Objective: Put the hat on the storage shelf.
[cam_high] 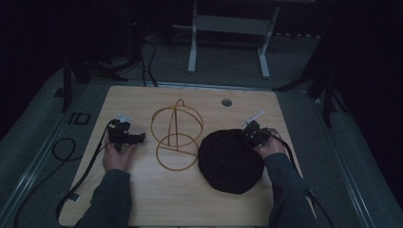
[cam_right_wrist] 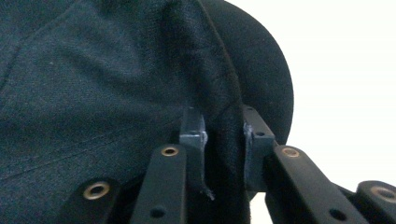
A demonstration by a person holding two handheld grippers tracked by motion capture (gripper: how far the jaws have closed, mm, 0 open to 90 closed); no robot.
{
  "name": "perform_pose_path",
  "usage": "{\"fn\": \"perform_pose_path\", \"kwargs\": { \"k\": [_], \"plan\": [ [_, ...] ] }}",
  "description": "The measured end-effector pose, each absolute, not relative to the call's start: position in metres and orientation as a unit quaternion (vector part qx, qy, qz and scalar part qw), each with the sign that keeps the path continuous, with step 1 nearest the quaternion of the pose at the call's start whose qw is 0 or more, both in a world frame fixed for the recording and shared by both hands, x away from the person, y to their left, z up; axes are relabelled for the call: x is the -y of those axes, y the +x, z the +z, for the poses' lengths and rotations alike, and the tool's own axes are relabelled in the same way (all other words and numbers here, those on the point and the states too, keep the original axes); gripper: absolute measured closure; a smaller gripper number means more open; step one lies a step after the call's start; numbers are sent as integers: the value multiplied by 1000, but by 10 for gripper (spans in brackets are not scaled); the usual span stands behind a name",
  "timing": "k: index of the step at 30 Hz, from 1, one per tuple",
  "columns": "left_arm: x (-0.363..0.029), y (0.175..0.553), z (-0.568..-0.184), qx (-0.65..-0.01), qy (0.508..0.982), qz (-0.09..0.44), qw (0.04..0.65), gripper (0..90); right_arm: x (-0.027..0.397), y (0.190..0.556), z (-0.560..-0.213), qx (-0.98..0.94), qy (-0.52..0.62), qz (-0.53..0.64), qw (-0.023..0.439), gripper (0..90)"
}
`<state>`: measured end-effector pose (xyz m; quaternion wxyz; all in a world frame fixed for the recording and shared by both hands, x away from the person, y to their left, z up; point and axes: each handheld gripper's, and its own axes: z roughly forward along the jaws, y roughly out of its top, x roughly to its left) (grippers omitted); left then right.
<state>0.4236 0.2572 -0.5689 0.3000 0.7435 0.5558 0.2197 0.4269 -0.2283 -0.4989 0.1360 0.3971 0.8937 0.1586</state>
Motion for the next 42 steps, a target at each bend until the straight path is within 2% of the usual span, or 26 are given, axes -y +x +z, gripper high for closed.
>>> {"fn": "perform_pose_path", "kwargs": {
  "k": [3,6,20,42],
  "plan": [
    [-257,424,-569,-555,744,220,300,27,225,428,-496,-891,410,146,129,783],
    [-257,424,-569,-556,744,220,300,27,227,430,-494,-883,434,149,104,793],
    [-257,424,-569,-555,744,220,300,28,245,429,-486,-857,484,171,42,806],
    [-257,424,-569,-555,744,220,300,28,265,433,-458,-824,530,201,8,804]
  ]
}}
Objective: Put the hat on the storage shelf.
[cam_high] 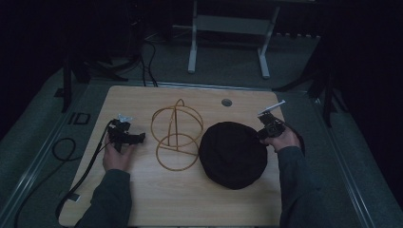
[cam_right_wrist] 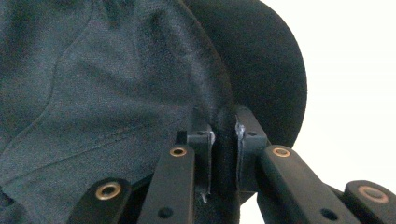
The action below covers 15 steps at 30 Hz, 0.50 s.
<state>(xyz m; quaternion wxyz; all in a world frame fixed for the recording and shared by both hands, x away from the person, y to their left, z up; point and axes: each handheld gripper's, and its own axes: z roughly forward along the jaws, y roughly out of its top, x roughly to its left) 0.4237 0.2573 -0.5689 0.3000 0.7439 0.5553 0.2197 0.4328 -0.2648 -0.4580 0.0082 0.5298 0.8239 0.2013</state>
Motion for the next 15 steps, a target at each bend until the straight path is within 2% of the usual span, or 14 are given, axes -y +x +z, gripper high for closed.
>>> {"fn": "perform_pose_path", "kwargs": {
  "k": [15],
  "plan": [
    [-257,424,-569,-555,744,219,300,28,273,436,-436,-806,549,220,0,803]
  ]
}}
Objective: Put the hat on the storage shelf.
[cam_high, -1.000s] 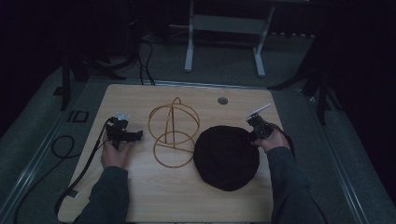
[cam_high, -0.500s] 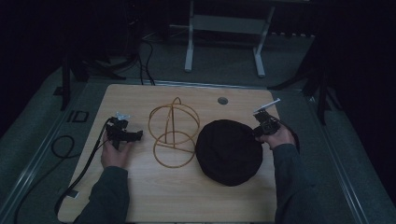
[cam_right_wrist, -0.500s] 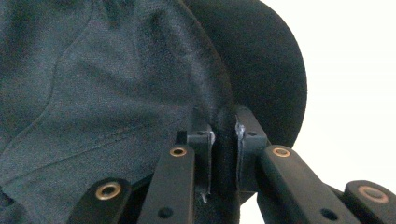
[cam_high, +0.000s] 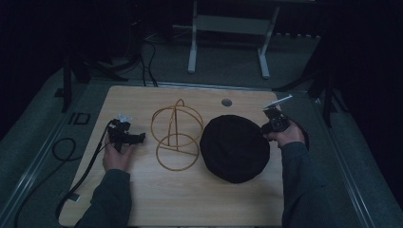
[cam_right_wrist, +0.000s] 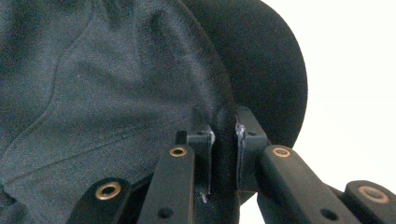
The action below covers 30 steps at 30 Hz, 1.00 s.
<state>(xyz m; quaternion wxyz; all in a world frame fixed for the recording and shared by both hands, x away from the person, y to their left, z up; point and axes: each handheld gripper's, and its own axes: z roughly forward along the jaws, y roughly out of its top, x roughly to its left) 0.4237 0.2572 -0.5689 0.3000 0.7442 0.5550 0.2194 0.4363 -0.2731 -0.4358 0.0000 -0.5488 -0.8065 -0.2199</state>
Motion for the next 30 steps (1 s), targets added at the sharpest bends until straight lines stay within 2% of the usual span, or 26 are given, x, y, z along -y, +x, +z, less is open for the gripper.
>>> {"fn": "perform_pose_path", "kwargs": {
  "k": [30],
  "plan": [
    [-257,424,-569,-555,744,219,301,28,292,438,-392,787,-567,-245,2,802]
  ]
}}
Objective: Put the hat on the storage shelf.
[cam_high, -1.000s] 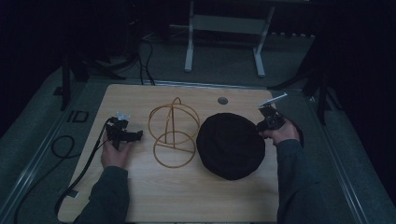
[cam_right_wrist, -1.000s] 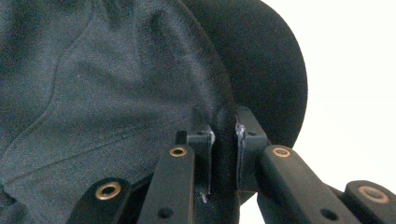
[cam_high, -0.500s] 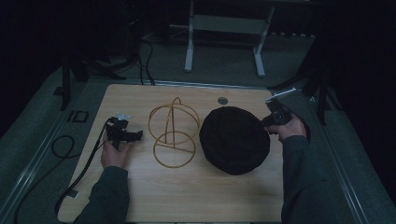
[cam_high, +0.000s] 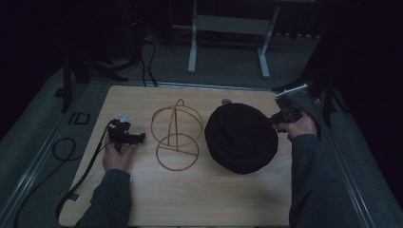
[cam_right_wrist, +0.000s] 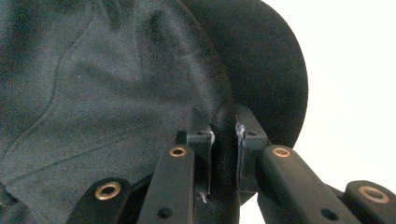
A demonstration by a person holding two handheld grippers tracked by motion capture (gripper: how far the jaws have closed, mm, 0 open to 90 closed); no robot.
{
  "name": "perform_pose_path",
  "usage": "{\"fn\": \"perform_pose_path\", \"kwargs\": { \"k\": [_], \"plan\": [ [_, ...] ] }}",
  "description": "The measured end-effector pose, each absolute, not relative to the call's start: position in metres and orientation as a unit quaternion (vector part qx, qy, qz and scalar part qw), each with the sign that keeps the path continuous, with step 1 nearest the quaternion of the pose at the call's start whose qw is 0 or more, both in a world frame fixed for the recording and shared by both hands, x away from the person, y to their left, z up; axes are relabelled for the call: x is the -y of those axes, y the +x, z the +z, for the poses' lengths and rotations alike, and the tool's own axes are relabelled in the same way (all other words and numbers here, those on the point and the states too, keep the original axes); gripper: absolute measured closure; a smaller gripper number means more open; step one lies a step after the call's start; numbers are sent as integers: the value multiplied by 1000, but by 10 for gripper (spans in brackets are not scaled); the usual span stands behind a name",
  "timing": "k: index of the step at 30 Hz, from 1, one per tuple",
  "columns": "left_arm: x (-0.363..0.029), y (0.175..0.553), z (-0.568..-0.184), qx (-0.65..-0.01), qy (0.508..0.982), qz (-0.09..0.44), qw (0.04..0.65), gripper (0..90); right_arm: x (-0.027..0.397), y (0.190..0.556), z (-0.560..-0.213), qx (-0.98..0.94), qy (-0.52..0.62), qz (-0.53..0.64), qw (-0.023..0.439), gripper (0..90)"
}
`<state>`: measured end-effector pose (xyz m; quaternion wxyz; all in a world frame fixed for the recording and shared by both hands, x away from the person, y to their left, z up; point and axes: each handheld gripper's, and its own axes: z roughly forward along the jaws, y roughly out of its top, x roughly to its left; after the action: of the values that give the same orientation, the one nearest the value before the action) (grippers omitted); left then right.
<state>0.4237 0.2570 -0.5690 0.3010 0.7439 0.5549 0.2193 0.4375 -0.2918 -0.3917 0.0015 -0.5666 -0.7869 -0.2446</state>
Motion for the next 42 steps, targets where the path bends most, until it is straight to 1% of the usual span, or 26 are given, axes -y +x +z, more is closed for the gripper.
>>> {"fn": "perform_pose_path", "kwargs": {
  "k": [15,31,42],
  "plan": [
    [-257,424,-569,-554,744,220,301,28,295,438,-378,785,-568,-249,4,802],
    [-257,424,-569,-554,745,219,300,28,293,441,-355,782,-567,-259,5,801],
    [-257,424,-569,-554,745,220,300,28,294,442,-350,782,-567,-260,9,801]
  ]
}}
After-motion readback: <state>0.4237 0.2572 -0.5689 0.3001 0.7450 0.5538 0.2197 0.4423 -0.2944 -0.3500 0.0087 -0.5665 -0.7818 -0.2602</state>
